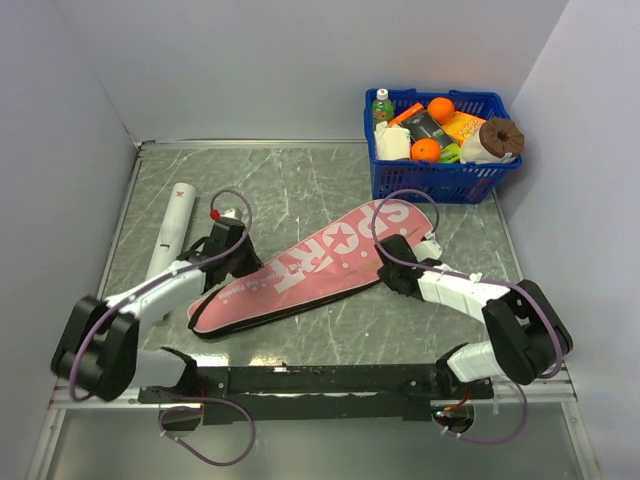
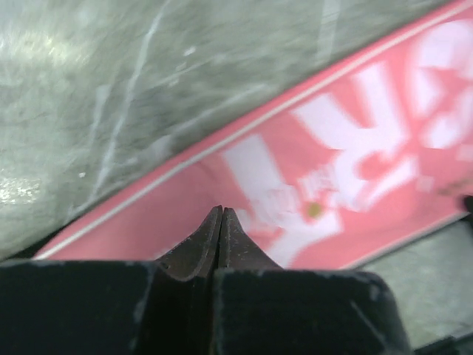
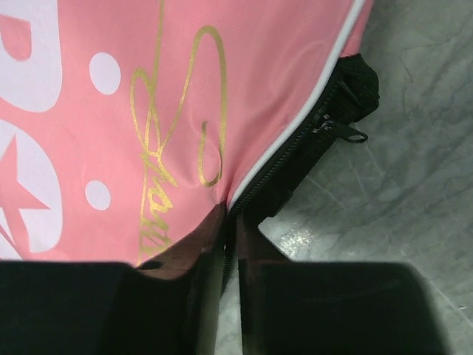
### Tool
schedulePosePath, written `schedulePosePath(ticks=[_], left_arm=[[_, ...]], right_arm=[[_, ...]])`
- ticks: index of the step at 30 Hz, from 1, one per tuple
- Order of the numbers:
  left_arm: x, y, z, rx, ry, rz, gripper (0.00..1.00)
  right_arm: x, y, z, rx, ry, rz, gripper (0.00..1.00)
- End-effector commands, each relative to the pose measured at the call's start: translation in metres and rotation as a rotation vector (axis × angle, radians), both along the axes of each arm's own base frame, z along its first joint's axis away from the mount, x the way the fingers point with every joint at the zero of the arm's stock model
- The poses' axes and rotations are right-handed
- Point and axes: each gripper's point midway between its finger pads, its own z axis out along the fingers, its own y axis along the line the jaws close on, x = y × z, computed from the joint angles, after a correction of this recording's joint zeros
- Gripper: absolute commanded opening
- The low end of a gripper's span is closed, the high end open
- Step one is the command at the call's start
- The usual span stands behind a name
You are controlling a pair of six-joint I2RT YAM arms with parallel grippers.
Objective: Pack up the badminton gear
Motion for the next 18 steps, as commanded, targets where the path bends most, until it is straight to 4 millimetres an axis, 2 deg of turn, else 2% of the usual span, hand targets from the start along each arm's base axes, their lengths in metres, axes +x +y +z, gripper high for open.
schedulePosePath(ticks=[1, 3, 4, 6, 7, 9, 10, 12, 13, 14, 15, 17, 18], left_arm=[[0.006, -0.020, 0.059, -0.113, -0.179, -0.050, 0.02], [-0.002, -0.029, 0.067, -0.108, -0.186, -0.100, 0.03], [-0.004, -0.033, 0.073, -0.116, -0.199, -0.119, 0.03], [-0.012, -0.050, 0.080, -0.140, -0.213, -0.186, 0.05], [-0.017, -0.060, 0.077, -0.141, -0.204, -0.216, 0.06], [-0.017, -0.071, 0.075, -0.147, -0.199, -0.247, 0.05], [-0.018, -0.079, 0.065, -0.138, -0.176, -0.266, 0.05], [-0.014, -0.091, 0.060, -0.155, -0.171, -0.289, 0.03], [-0.014, -0.100, 0.048, -0.146, -0.142, -0.310, 0.02], [-0.014, -0.105, 0.043, -0.143, -0.133, -0.315, 0.01], [-0.012, -0.109, 0.029, -0.130, -0.103, -0.320, 0.01], [-0.010, -0.113, 0.019, -0.119, -0.081, -0.329, 0.01], [-0.010, -0.113, 0.005, -0.099, -0.048, -0.327, 0.01]], right_arm=[[0.007, 0.011, 0.026, 0.001, -0.066, 0.069, 0.29], [0.002, 0.003, 0.035, -0.049, -0.068, 0.106, 0.34], [0.004, 0.002, 0.052, -0.051, -0.108, 0.125, 0.41], [-0.003, -0.005, 0.062, -0.118, -0.111, 0.198, 0.48], [-0.004, -0.009, 0.075, -0.129, -0.146, 0.226, 0.48], [-0.007, -0.017, 0.085, -0.201, -0.162, 0.321, 0.49], [-0.006, -0.027, 0.095, -0.228, -0.184, 0.329, 0.49], [-0.005, -0.036, 0.103, -0.321, -0.196, 0.435, 0.48], [-0.003, -0.046, 0.106, -0.349, -0.192, 0.440, 0.48], [-0.001, -0.049, 0.108, -0.366, -0.189, 0.463, 0.48], [0.000, -0.044, 0.109, -0.382, -0.195, 0.573, 0.48], [0.002, -0.050, 0.105, -0.407, -0.167, 0.616, 0.49], [0.003, -0.053, 0.104, -0.437, -0.154, 0.640, 0.49]])
